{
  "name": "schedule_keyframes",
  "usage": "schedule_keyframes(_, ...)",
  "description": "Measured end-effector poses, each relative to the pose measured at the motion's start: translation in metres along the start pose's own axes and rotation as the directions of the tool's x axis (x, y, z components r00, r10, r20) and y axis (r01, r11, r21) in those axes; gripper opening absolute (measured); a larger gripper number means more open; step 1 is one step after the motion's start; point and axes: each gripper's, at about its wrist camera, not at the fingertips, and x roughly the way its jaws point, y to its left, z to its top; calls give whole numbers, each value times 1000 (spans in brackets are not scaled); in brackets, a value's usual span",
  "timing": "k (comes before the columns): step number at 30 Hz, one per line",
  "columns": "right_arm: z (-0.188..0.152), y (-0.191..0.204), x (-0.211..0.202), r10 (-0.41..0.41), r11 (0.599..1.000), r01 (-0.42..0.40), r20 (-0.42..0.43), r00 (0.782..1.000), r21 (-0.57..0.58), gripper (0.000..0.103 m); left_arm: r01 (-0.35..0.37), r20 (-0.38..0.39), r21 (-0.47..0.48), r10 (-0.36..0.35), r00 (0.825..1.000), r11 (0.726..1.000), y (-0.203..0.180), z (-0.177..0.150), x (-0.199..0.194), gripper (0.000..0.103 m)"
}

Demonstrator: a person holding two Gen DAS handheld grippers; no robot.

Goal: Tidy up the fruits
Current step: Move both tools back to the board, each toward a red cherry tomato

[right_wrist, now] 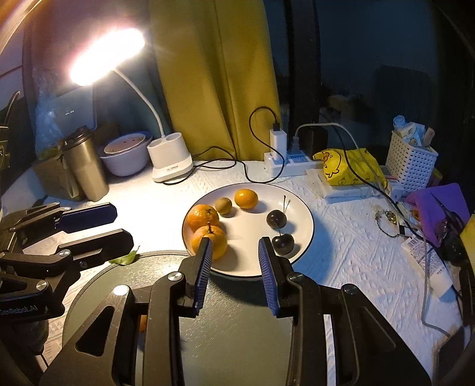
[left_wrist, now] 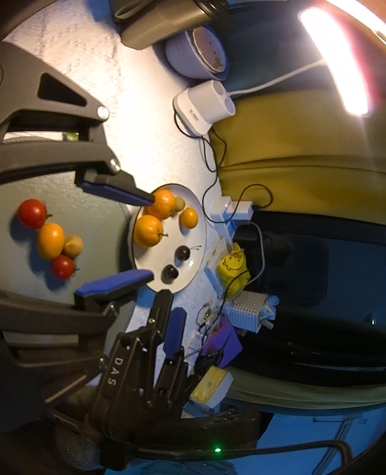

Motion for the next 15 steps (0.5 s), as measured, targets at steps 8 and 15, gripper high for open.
schedule_keyframes(8, -8, 14, -14, -4, 1000, 4, 0, 1000, -17, 34, -5, 8, -18, 5, 1000, 1000, 3, -15, -18, 46)
schedule_keyframes(15, -19, 27, -19, 2, 999, -2, -14, 1000, -32, 34, -8, 3, -42, 8, 1000, 999, 8, -34, -27, 46)
